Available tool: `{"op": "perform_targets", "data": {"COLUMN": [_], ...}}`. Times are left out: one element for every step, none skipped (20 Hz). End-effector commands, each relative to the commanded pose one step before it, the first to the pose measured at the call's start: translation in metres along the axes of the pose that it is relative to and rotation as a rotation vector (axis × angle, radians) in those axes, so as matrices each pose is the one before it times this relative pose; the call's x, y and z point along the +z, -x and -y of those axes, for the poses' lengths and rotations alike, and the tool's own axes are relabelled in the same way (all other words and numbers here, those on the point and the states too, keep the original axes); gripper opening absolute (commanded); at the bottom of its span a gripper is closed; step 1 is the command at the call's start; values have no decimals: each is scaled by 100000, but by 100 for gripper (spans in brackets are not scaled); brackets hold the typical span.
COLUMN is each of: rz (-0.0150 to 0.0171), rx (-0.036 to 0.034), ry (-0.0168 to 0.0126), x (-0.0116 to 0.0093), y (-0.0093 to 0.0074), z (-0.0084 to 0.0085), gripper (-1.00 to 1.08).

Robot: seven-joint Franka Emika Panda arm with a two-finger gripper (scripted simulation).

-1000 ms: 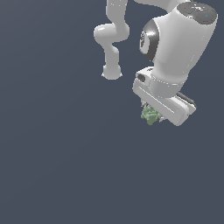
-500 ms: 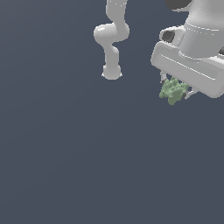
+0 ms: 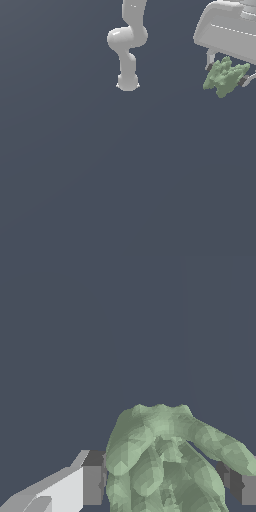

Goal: Pick up the object and move it to a goal position.

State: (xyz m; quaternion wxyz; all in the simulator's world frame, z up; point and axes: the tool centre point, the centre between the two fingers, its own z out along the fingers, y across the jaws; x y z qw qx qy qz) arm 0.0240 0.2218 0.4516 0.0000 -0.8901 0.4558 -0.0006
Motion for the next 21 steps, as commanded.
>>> {"op": "perform_targets", "data": {"rz": [30,0,27,0,0,0,0,0,0,29,0,0,0,0,0,0,0,0,0,0,0], "rx": [17,0,-39,0,0,0,0,0,0,-37,0,0,0,0,0,0,0,0,0,0,0], "ry": [86,0,-10,0,0,0,0,0,0,-12,0,0,0,0,0,0,0,0,0,0,0], "x": [-1342,-463,-421,-377,-339,-303,-271,-241,-214,-191,-165,-144,-124,-106,-90,-74,-59,-45,-32,-19,-6], "y": [499,167,163,134,120,107,95,84,74,75,57,49,42,36,30,25,20,15,10,6,2], "z": [259,103,97,87,80,73,66,60,55,50,44,40,35,30,26,22,18,14,10,6,2], "gripper": [-100,-100,-100,-100,-100,-100,-100,-100,-100,-100,-100,-100,-100,-100,-100,-100,-100,-100,-100,-100,-100]}}
